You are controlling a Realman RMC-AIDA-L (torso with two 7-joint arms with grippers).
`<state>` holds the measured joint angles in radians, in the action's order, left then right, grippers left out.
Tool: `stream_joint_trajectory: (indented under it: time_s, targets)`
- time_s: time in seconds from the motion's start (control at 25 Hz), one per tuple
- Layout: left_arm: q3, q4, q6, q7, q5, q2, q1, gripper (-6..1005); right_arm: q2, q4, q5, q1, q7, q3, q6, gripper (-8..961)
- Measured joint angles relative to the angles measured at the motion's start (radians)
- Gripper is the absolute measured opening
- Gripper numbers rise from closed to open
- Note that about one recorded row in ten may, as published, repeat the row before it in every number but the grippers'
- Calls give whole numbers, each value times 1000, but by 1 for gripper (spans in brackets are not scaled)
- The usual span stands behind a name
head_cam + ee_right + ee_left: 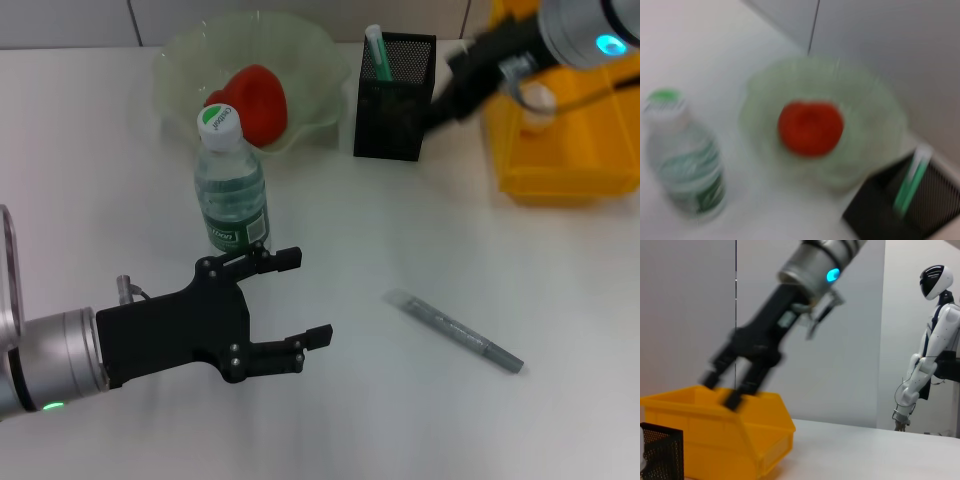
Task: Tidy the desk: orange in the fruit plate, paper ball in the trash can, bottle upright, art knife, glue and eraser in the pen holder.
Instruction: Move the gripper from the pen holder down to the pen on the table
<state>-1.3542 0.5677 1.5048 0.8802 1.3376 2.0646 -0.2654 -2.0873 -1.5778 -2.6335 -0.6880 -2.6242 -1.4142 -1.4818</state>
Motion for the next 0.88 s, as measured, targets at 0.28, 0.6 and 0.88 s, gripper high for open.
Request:
stream_joint_trajectory:
  time_s: [0.28,0.6,0.88]
  targets:
    - [1,-1,0,0,3,0,1,859,-3,-38,-14,21,-143,-131,-252,819]
    - [2,0,0,-5,2,0,9,859,-1,32,-22,66,-226,-300,-206,815]
    - [13,1,0,-5,6,-1,8,859,-1,81,-31,80,-256,-366,-154,814]
